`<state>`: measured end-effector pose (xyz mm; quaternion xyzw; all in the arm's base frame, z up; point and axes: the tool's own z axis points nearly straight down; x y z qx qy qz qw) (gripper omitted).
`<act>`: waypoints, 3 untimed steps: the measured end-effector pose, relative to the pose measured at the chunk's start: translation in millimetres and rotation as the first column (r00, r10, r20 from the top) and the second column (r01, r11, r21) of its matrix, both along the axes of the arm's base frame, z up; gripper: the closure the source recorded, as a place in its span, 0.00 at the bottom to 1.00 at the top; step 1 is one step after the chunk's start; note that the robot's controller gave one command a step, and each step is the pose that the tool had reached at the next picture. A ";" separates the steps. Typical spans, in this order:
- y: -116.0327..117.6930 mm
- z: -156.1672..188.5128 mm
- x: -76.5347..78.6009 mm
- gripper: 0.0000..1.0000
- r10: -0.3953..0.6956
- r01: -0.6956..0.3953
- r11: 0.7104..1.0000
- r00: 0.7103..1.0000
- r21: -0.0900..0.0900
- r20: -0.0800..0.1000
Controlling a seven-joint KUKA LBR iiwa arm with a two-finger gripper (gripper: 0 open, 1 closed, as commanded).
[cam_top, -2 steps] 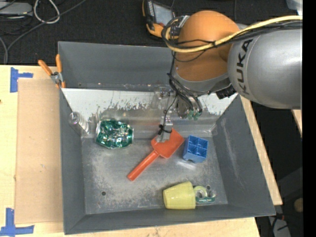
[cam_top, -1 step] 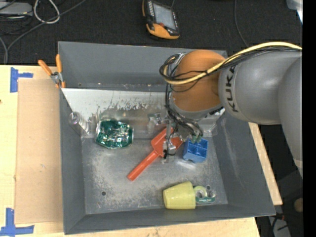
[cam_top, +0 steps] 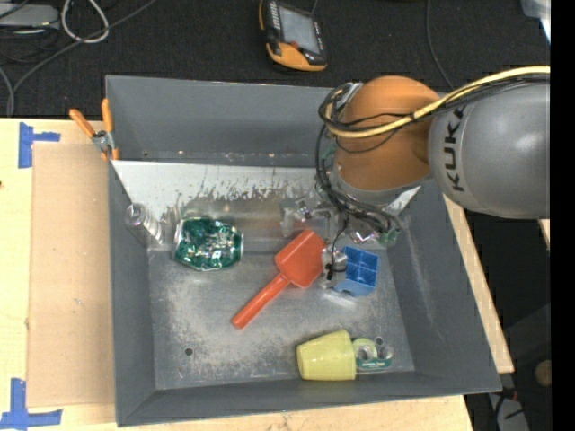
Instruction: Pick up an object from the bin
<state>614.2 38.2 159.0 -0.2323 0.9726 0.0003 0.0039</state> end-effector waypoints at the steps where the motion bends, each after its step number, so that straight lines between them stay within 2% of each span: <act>1: -10.4 -50.4 7.7 0.00 -0.018 0.018 1.000 1.000 0.000 -0.015; 2: -6.2 -89.6 3.8 0.00 0.243 -0.243 0.970 0.970 -0.001 0.002; 3: -10.4 -88.8 8.7 1.00 0.137 -0.137 0.991 0.991 0.002 -0.011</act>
Offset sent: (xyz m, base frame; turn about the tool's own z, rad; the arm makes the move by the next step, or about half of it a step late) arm 0.0041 -0.0072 -0.0890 -0.2495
